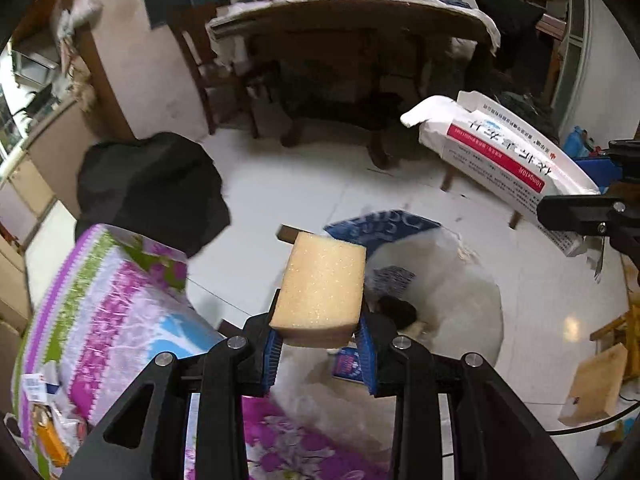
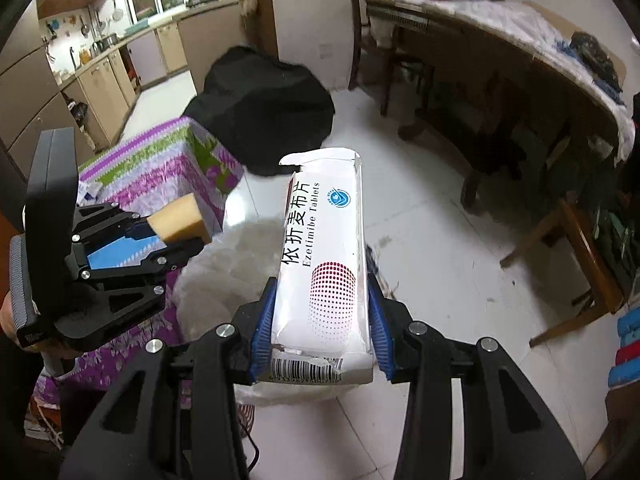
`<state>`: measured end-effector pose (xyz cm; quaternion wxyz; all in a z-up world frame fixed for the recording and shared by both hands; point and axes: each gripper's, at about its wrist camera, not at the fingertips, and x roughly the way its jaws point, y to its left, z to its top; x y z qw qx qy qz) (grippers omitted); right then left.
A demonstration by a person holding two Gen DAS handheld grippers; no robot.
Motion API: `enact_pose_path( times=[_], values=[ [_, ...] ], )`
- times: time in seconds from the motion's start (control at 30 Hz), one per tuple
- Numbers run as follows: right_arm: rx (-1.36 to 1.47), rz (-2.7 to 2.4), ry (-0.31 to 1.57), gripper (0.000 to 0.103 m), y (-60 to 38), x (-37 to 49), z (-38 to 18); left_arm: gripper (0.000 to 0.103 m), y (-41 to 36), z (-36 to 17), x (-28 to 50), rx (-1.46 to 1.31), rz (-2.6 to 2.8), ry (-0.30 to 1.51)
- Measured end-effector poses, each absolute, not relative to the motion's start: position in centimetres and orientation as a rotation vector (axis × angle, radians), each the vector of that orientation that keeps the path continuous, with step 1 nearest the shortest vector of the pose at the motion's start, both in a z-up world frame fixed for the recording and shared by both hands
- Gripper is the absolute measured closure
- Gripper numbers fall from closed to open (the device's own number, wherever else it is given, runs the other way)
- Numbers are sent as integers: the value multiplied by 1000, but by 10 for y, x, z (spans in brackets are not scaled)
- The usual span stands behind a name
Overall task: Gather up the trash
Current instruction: 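Carry the sponge and medicine box with both tools over the trash bag, then open both tools to drop the sponge and box into the bag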
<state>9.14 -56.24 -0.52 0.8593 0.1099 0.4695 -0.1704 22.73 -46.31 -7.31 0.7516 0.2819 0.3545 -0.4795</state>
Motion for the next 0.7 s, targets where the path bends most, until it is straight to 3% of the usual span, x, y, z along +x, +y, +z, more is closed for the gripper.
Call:
enact_pose_path(
  times=[0.7],
  values=[
    [379, -265, 1187, 62, -579, 119, -62, 69, -482, -131, 237, 692, -1032, 945]
  ],
)
